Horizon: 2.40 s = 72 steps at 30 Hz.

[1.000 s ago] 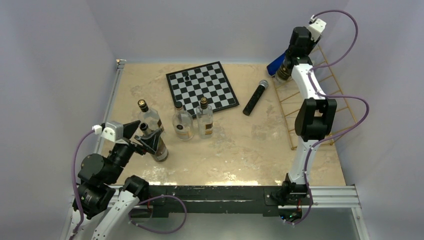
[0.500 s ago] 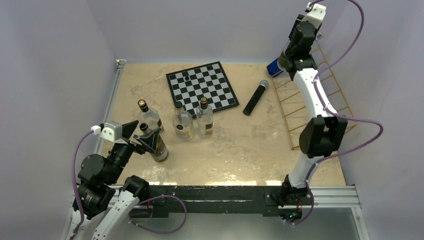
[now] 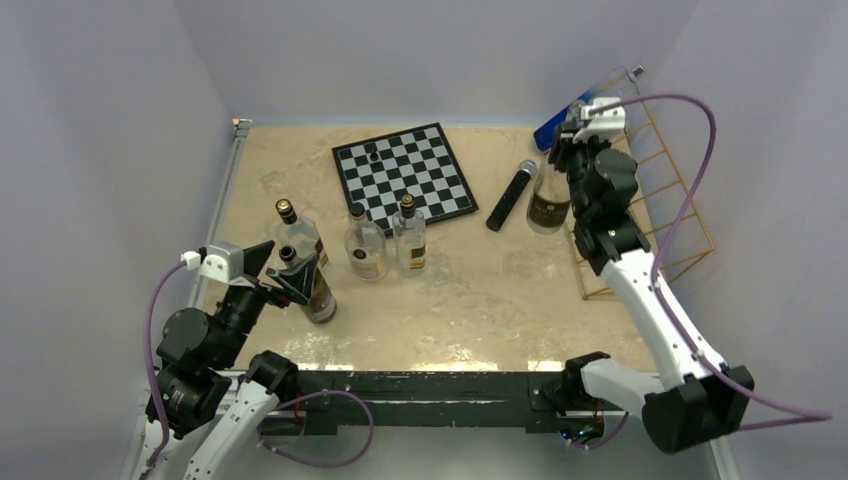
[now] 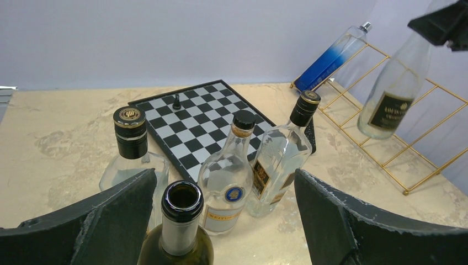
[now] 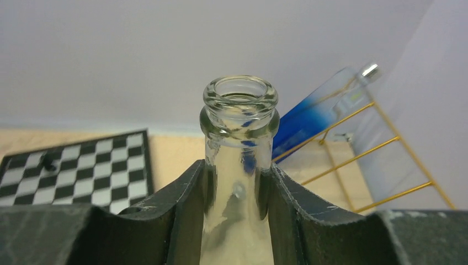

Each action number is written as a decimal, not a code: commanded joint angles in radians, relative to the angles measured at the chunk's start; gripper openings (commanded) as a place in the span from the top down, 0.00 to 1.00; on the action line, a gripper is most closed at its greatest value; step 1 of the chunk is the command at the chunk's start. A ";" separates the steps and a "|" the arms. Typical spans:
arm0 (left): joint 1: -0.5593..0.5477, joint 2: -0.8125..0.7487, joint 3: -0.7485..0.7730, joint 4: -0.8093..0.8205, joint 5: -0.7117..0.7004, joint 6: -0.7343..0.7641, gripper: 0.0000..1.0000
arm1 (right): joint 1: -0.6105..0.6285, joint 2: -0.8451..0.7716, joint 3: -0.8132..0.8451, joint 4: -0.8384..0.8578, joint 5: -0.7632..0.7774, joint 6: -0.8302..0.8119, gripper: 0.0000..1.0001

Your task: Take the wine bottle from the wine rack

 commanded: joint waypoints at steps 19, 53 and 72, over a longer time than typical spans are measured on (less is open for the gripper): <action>0.001 -0.009 -0.008 0.030 -0.034 0.032 0.02 | 0.373 -0.394 -0.373 0.244 -0.773 0.165 1.00; 0.001 -0.021 -0.011 0.029 -0.052 0.034 0.02 | 0.819 0.351 0.063 0.415 -0.679 -0.031 1.00; 0.001 -0.026 -0.011 0.027 -0.051 0.034 0.02 | 0.826 0.300 0.057 0.384 -0.593 0.045 0.43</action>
